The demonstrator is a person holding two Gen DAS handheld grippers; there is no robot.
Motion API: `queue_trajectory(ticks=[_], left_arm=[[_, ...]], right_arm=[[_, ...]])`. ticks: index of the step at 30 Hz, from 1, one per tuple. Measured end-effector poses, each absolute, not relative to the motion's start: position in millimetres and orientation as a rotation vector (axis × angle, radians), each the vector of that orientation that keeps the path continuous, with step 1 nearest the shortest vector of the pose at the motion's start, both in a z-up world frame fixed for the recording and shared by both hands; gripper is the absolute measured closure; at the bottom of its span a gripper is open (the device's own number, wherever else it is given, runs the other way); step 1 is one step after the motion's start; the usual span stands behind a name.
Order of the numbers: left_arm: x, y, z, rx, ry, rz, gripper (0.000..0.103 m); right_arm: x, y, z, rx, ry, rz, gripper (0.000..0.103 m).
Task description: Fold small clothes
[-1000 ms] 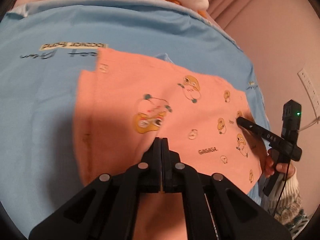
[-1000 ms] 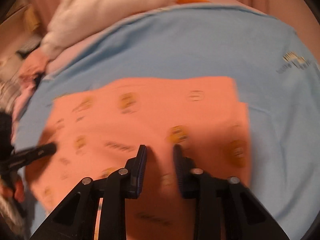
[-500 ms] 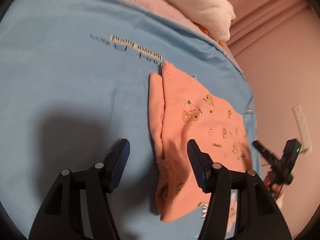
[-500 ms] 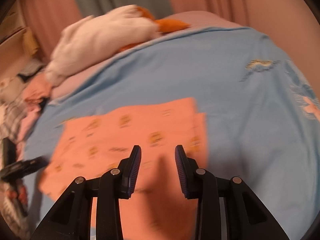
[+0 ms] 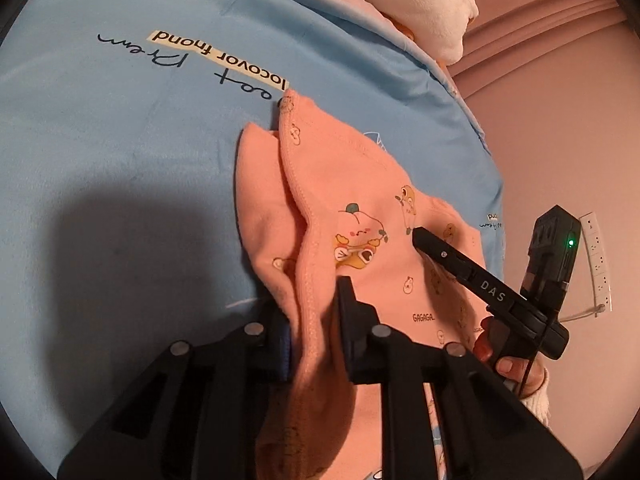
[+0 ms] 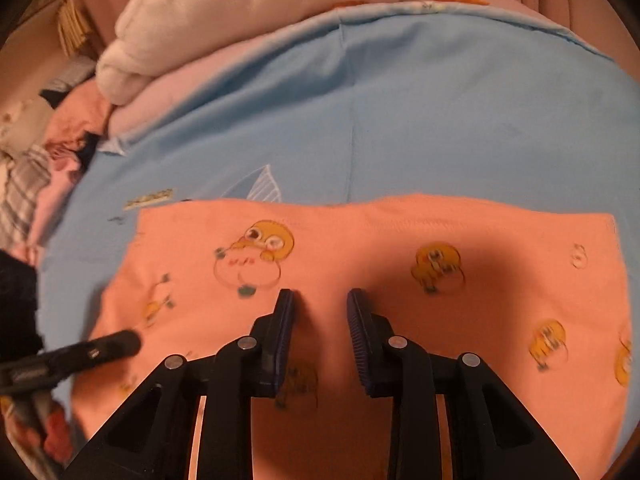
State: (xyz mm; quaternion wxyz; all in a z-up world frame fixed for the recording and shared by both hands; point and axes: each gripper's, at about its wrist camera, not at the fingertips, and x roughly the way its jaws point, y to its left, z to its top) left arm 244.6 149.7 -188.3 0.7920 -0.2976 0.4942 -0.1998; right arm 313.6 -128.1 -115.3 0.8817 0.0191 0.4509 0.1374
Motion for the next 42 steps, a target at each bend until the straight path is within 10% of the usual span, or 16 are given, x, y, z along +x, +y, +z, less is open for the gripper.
queue_trajectory(ticks=[16, 24, 34, 42], left_arm=[[239, 133, -160, -0.572, 1.027, -0.42, 0.087], [225, 80, -89, -0.384, 0.927, -0.476, 0.087], [229, -38, -90, -0.156, 0.995, -0.572, 0.086], [222, -42, -134, -0.196, 1.133, -0.654, 0.058]], right_arm=[[183, -122, -119, -0.209, 0.929, 0.401, 0.072], [207, -194, -93, 0.436, 0.882, 0.523, 0.071], [223, -263, -123, 1.057, 0.786, 0.667, 0.038], [236, -269, -138, 1.119, 0.852, 0.618, 0.035]])
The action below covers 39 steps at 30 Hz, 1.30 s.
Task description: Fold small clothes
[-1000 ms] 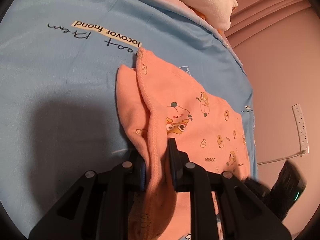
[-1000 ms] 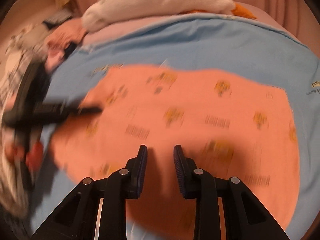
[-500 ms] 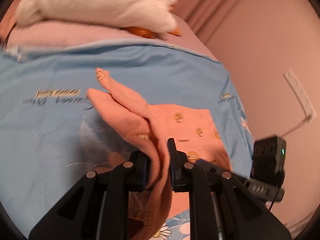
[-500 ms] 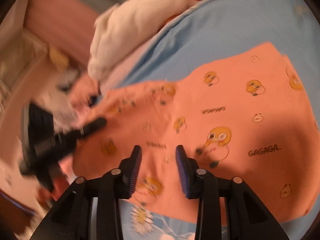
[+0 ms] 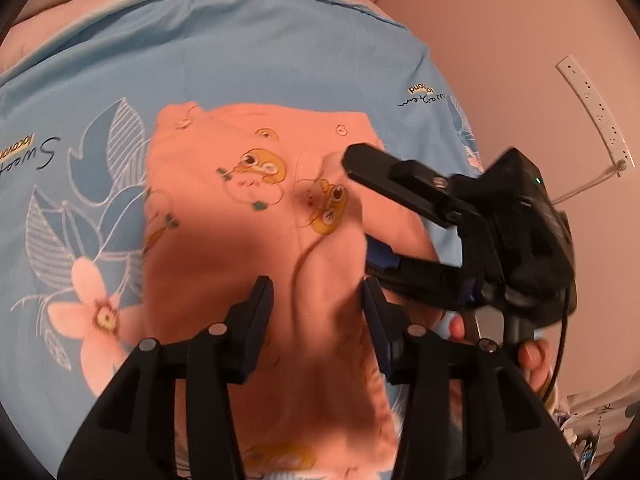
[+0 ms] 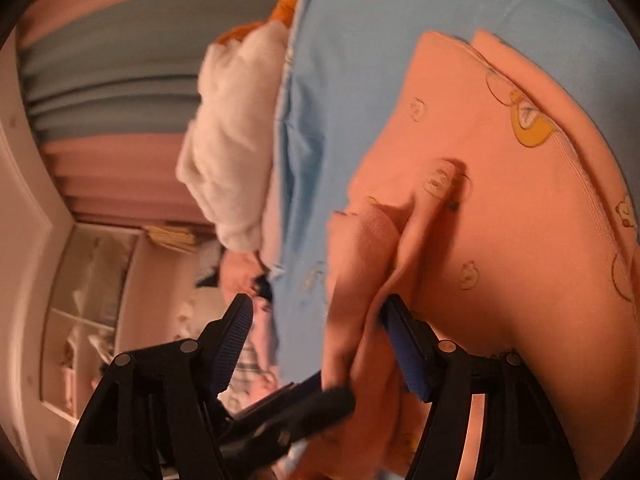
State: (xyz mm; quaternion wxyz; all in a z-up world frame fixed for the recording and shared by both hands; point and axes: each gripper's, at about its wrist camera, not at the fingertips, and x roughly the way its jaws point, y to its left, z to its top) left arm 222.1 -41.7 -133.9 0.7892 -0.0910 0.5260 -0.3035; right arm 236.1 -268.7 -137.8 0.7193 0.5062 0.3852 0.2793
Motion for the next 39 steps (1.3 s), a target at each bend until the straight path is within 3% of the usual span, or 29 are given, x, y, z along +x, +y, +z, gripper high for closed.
queue_trajectory(ticks=[4, 6, 10, 20, 28, 34, 39], left_arm=[[212, -5, -133, -0.243, 1.109, -0.636, 0.058], [207, 9, -133, -0.247, 1.1, -0.602, 0.058], [204, 45, -141, -0.293, 1.115, -0.533, 0.058], [209, 52, -147, -0.34, 1.116, -0.528, 0.057], [215, 20, -156, -0.306, 1.142, -0.558, 0.057], [220, -3, -146, -0.272, 1.104, -0.592, 0.057], [228, -21, -137, -0.263, 1.042, -0.622, 0.059]], right_arm=[[244, -252, -134, 0.971, 0.912, 0.55, 0.036], [253, -239, -131, 0.868, 0.934, 0.496, 0.042], [263, -227, -126, 0.687, 0.925, 0.367, 0.092], [258, -260, -64, 0.424, 0.777, 0.275, 0.093], [279, -302, -111, 0.463, 0.876, 0.188, 0.093], [272, -318, -121, 0.547, 0.866, 0.2, 0.073], [230, -321, -81, 0.399, 0.725, 0.151, 0.07]])
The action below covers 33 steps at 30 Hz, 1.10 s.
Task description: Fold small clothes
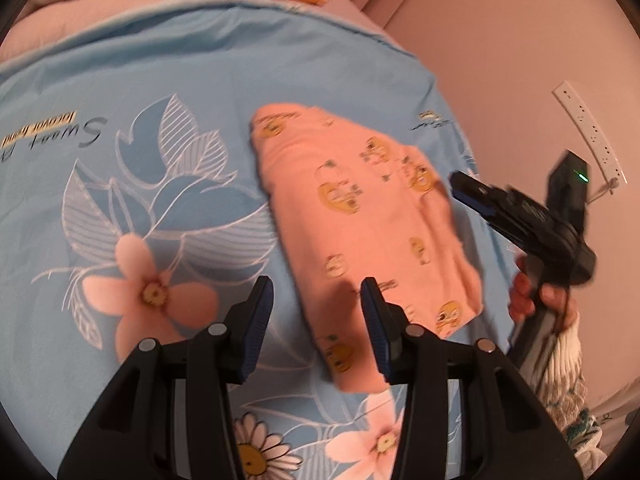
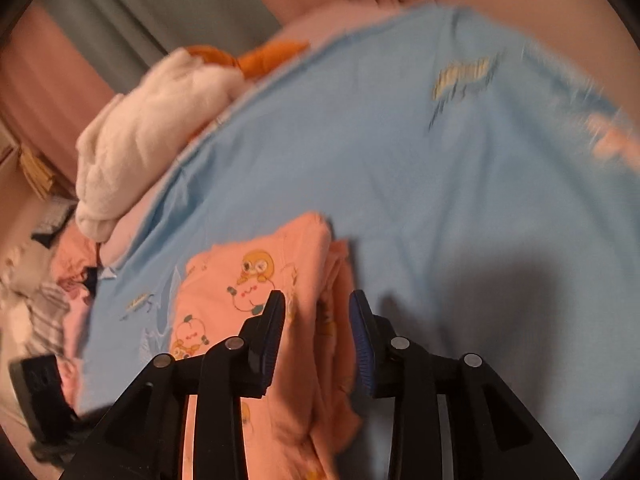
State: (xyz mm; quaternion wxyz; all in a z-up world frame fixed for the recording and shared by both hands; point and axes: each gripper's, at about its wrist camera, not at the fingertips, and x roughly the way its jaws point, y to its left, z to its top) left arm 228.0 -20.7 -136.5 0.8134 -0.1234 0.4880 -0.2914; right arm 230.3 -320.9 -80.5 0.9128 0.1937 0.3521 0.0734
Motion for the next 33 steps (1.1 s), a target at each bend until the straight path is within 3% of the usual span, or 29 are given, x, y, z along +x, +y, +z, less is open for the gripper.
queue_trajectory(ticks=[2, 4, 6, 14, 26, 33], left_arm=[[227, -30, -134, -0.257, 1.016, -0.634, 0.064], [225, -39, -132, -0.245, 1.002, -0.656, 0.08], [223, -54, -134, -0.198, 0.994, -0.668, 0.092], [224, -70, -165, -0.13, 1.056, -0.654, 0.093], [189, -55, -149, -0.089, 0.992, -0.659, 0.097], [175, -60, -174, -0.061, 1.035, -0.661, 0.096]], right_arm=[[209, -306, -69, 0.307, 0.703, 0.202, 0.07], [192, -290, -66, 0.23, 0.693, 0.245, 0.071], [181, -279, -68, 0.188, 0.695, 0.281, 0.079], [193, -271, -123, 0.114, 0.846, 0.229, 0.085], [153, -258, -102, 0.095, 0.772, 0.324, 0.086], [158, -250, -142, 0.066, 0.884, 0.292, 0.085]])
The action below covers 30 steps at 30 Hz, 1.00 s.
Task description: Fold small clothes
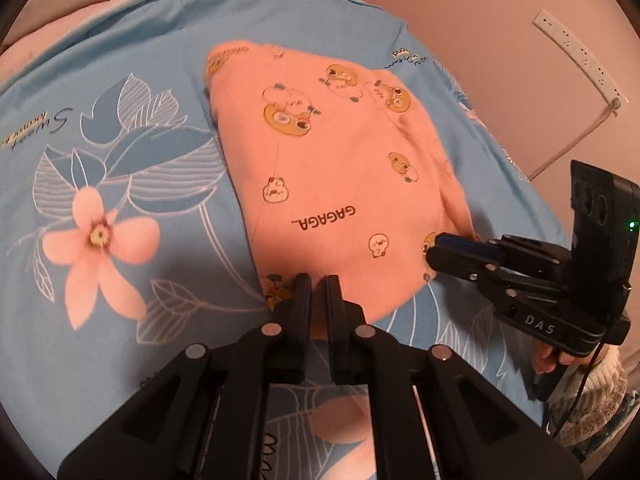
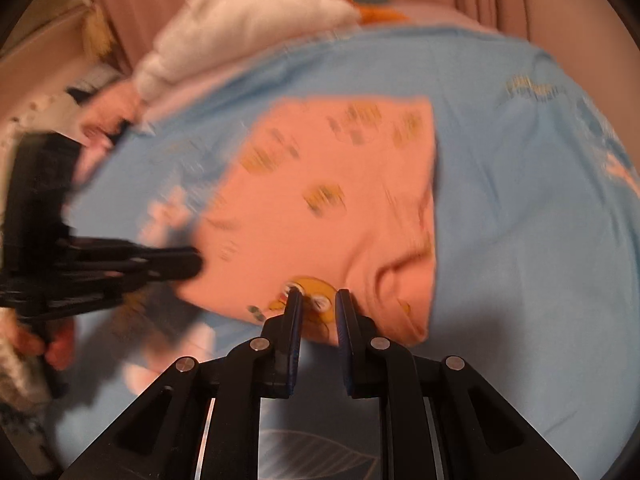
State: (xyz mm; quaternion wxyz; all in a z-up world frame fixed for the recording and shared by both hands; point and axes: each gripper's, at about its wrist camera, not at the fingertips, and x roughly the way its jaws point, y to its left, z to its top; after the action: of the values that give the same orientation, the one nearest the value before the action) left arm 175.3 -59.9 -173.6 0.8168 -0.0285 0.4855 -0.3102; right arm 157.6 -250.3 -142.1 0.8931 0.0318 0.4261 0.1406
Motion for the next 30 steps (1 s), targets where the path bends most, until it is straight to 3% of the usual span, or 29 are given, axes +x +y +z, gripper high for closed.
queue_trajectory(ticks=[4, 5, 6, 8, 10, 20, 30], left_arm=[[176, -49, -168, -0.112, 1.047, -0.669, 0.091], [177, -45, -167, -0.127, 1.048, -0.661, 0.076], [178, -39, -165, -0.143, 1.052, -0.643, 0.048], [180, -25, -165, -0.216, 1.043, -0.62, 0.03], [183, -7, -167, -0.292, 1.057, -0.613, 0.03], [213, 0, -170, -0.413, 1.079, -0.604, 0.03], [239, -24, -174, -0.388, 1.085, -0.631, 0.03]], right_arm=[[156, -256, -135, 0.117, 0.872, 0.306, 0.085], [155, -260, -131, 0.142, 0.875, 0.311, 0.085], [153, -265, -128, 0.168, 0.869, 0.317, 0.084], [148, -278, -123, 0.252, 0.846, 0.337, 0.063], [144, -290, -122, 0.336, 0.833, 0.343, 0.049], [173, -342, -140, 0.668, 0.828, 0.342, 0.049], [211, -338, -147, 0.691, 0.893, 0.391, 0.049]])
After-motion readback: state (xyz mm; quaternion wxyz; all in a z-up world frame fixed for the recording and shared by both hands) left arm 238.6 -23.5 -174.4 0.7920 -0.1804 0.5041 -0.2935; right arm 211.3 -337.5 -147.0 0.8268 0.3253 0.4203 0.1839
